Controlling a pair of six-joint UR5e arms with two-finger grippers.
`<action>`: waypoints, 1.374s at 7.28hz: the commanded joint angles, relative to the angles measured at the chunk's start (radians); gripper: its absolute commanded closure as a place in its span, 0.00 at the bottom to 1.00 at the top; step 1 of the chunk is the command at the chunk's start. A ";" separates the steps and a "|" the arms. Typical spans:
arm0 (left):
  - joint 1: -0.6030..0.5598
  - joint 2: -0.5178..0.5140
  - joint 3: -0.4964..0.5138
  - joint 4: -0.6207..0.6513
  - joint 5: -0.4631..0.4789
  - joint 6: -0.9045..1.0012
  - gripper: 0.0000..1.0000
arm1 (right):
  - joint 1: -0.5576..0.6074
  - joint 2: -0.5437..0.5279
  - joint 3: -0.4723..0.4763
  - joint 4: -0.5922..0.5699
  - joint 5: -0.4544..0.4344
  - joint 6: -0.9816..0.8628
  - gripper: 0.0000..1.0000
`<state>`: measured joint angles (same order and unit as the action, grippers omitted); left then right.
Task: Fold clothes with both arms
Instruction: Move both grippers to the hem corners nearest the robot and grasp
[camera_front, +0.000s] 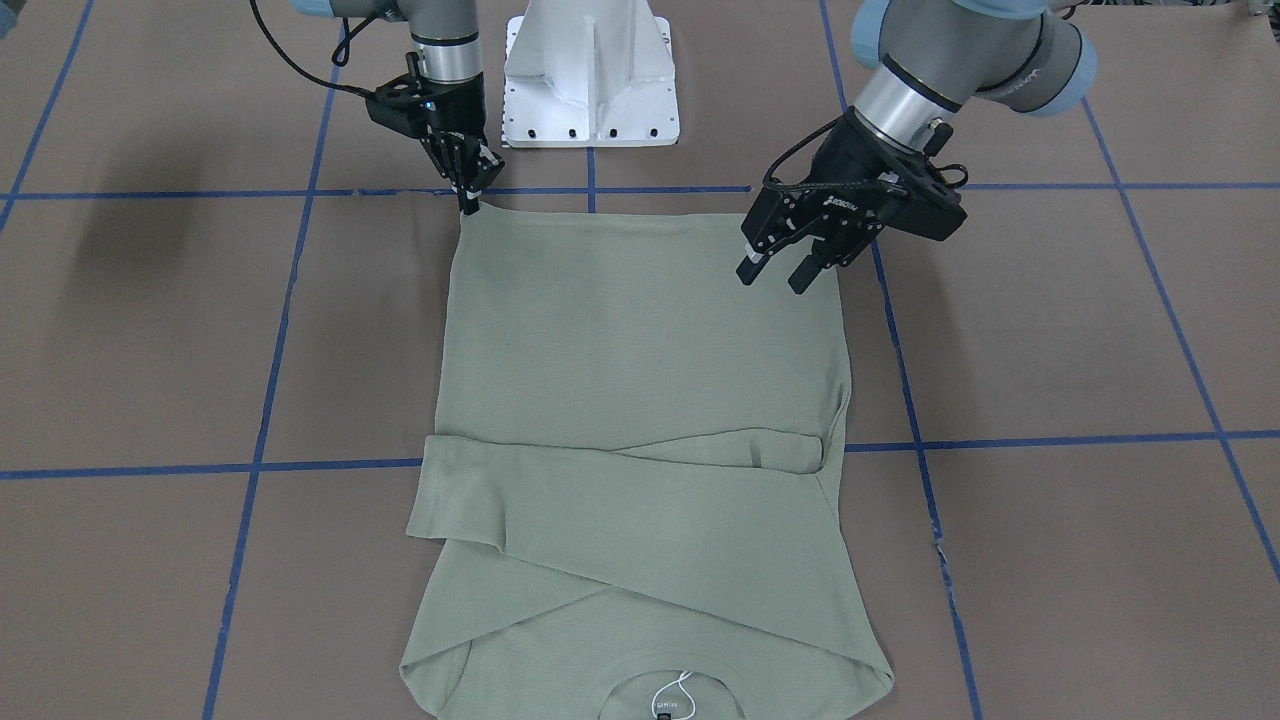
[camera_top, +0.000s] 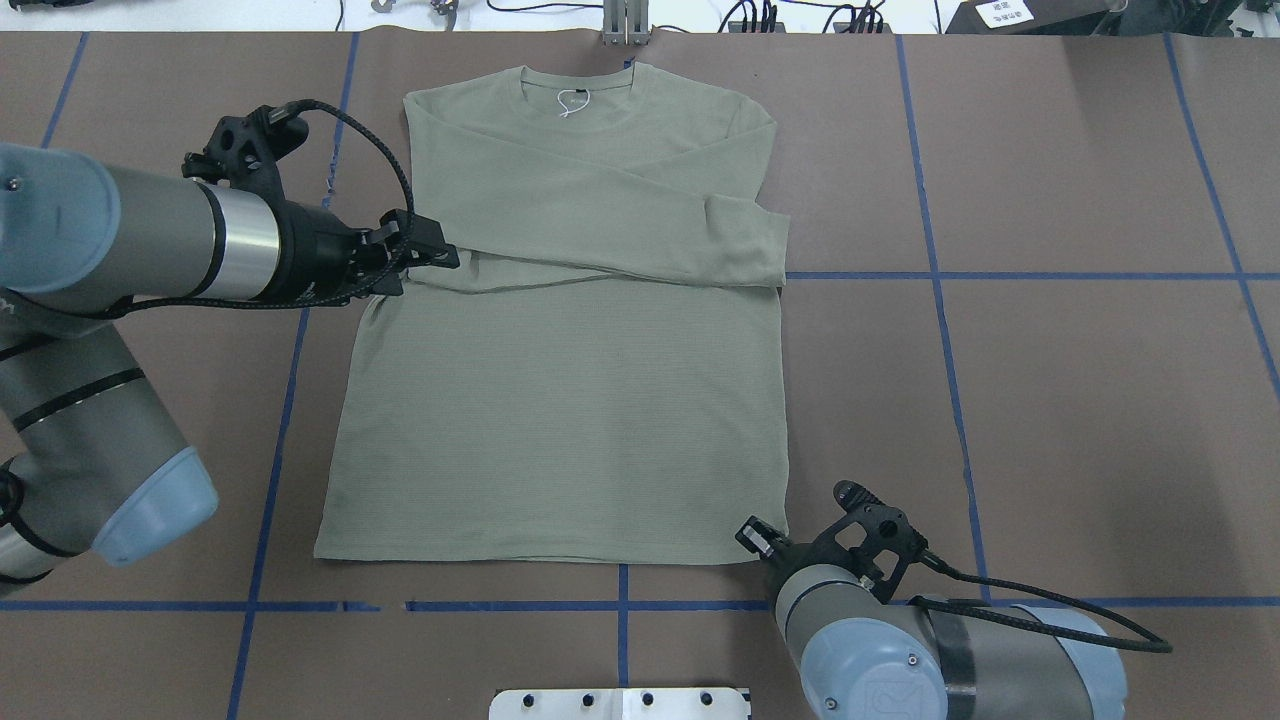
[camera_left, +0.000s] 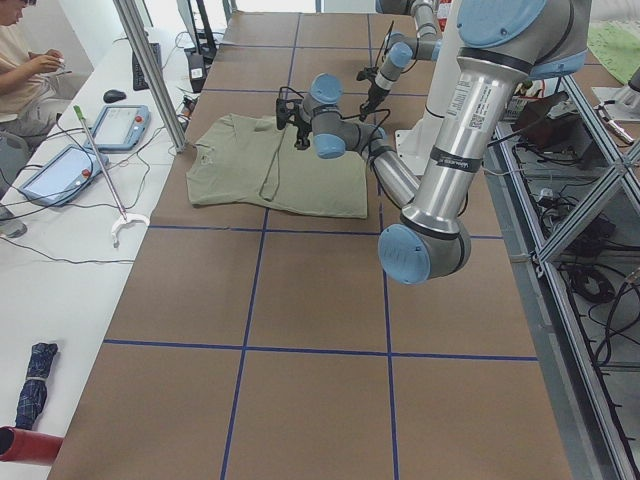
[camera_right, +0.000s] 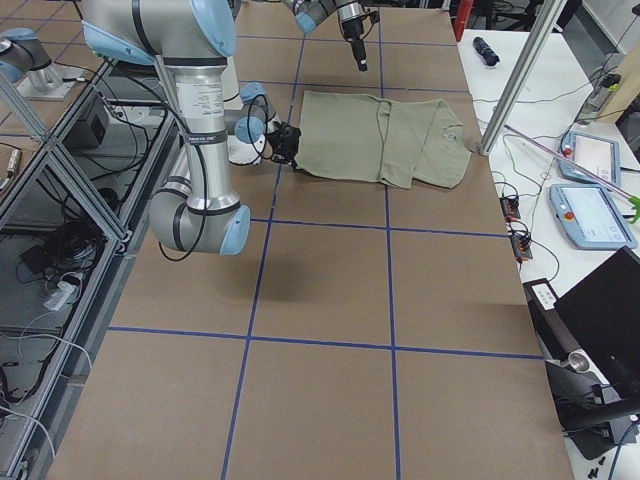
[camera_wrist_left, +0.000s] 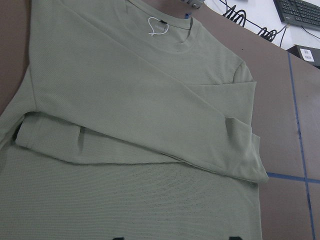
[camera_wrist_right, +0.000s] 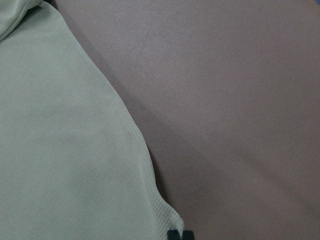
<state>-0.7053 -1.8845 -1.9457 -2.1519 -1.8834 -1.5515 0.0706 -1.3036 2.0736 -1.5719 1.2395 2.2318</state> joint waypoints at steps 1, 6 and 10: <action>0.155 0.105 -0.039 0.009 0.166 -0.128 0.24 | 0.001 -0.077 0.081 0.001 0.034 0.000 1.00; 0.447 0.186 -0.122 0.313 0.271 -0.288 0.24 | -0.032 -0.163 0.134 0.003 0.041 0.005 1.00; 0.490 0.208 -0.117 0.342 0.271 -0.328 0.26 | -0.034 -0.163 0.134 0.003 0.038 0.005 1.00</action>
<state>-0.2291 -1.6790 -2.0637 -1.8127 -1.6125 -1.8726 0.0372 -1.4666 2.2063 -1.5693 1.2796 2.2369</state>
